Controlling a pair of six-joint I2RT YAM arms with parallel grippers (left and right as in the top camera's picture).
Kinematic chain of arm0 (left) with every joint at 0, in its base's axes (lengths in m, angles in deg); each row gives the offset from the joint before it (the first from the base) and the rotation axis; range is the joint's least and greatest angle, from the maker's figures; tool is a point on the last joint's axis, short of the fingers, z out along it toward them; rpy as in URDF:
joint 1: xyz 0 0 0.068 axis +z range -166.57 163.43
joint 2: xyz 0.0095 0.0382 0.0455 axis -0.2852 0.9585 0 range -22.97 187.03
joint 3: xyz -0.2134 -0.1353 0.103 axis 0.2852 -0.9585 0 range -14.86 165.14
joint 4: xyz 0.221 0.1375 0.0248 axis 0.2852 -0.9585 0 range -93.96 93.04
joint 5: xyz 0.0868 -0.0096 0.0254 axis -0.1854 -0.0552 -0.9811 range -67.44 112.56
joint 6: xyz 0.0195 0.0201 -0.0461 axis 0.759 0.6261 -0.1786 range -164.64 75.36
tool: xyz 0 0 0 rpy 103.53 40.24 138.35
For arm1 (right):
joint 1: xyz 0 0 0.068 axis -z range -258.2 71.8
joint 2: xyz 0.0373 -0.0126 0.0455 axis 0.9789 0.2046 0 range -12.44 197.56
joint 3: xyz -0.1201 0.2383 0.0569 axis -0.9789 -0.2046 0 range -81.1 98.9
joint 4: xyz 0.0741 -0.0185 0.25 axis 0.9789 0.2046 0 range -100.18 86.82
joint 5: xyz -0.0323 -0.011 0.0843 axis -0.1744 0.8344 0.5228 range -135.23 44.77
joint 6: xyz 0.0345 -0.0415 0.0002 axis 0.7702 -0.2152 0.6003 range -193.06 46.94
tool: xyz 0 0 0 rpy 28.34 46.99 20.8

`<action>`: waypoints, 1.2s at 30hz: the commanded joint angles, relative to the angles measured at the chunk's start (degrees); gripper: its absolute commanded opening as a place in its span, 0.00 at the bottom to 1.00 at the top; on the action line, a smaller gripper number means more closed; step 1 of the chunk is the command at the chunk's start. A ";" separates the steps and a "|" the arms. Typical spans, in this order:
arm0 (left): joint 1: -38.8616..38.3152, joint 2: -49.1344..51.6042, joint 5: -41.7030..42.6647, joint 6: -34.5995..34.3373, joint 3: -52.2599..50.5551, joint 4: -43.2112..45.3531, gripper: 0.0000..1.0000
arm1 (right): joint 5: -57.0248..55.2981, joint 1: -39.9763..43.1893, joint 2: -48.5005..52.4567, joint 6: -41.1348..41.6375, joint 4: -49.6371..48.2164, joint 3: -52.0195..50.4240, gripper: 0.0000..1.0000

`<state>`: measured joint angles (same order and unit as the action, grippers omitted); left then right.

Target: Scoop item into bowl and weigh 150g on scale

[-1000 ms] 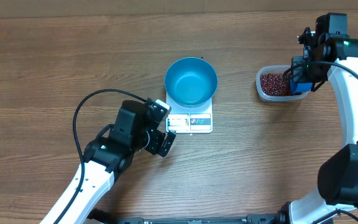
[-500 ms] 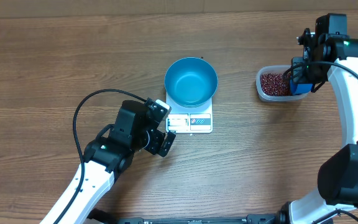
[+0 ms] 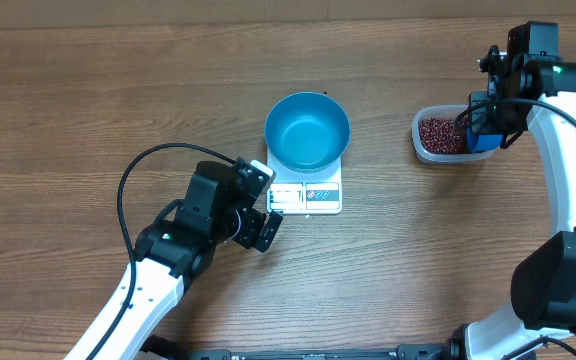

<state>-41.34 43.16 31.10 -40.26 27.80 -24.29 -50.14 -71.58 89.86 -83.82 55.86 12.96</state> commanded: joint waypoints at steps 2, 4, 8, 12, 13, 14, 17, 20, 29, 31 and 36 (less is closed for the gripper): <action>-0.28 -0.22 -0.13 -0.98 -0.15 0.28 1.00 | -0.17 -0.07 0.07 -0.24 -0.17 -0.15 0.04; -0.28 -0.22 -0.13 -1.01 -0.15 0.28 1.00 | -0.17 -0.07 0.07 -0.24 -0.17 -0.15 0.04; -0.28 -0.22 -0.13 -0.98 -0.15 0.28 1.00 | -0.17 -0.07 0.07 -0.26 -0.20 -0.15 0.04; -0.28 -0.22 -0.13 -0.98 -0.15 0.31 1.00 | -0.20 -0.07 0.07 -0.52 -0.24 -0.15 0.04; -0.28 -0.22 -0.13 -0.98 -0.15 0.28 1.00 | -0.17 -0.07 0.07 -1.18 -0.20 -0.20 0.04; -0.28 -0.22 -0.13 -0.98 -0.15 0.28 0.99 | -0.20 -0.07 0.07 -1.38 -0.31 -0.33 0.04; -0.28 -0.22 -0.13 -0.98 -0.15 0.28 1.00 | -0.20 -0.07 0.07 -1.38 -0.70 -0.94 0.04; -0.28 -0.22 -0.13 -0.98 -0.15 0.28 1.00 | -0.22 -0.07 0.07 -1.55 -2.19 -2.84 0.04; -0.28 -0.22 -0.13 -0.98 -0.15 0.28 0.99 | -0.59 -0.13 1.90 -1.53 -4.94 -4.87 0.04; -0.28 -0.22 -0.13 -0.98 -0.15 0.28 1.00 | -0.39 -0.13 2.64 -1.53 -4.98 -4.87 0.04; -0.28 -0.22 -0.13 -0.98 -0.15 0.28 1.00 | 2.12 -0.20 4.20 -1.53 -4.87 -4.87 0.04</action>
<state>-41.34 43.16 31.10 -40.26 27.82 -24.29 -49.68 -71.58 92.57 -85.11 50.57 8.68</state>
